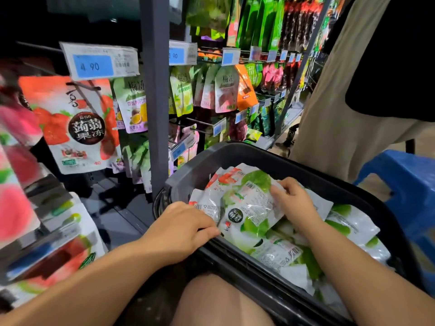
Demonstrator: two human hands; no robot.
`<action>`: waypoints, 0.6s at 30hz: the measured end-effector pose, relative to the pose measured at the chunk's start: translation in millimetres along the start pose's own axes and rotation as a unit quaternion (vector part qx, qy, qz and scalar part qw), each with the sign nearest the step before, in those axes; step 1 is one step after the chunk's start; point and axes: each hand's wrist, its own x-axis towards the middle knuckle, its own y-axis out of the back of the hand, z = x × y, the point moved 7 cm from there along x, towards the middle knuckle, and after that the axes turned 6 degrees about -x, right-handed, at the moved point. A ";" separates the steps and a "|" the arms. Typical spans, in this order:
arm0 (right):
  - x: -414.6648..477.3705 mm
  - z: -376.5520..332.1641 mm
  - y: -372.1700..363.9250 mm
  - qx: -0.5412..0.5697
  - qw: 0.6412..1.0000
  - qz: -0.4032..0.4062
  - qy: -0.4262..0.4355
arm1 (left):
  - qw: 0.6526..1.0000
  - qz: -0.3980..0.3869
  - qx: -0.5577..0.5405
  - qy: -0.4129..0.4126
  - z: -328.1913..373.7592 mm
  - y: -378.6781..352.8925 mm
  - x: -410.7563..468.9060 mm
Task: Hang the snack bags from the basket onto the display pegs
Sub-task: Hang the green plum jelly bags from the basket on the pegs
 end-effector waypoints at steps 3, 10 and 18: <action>-4.7 -3.0 3.7 0.055 0.998 0.022 -0.013 | 0.998 0.028 -0.053 0.033 -3.6 2.9 -0.9; -14.2 -11.1 -2.1 0.268 0.957 0.019 -0.104 | 0.991 0.101 -0.091 0.006 7.7 19.0 -8.2; -33.4 -31.7 -15.0 0.336 0.933 -0.064 -0.114 | 0.961 0.253 -0.069 -0.083 18.2 48.9 -12.9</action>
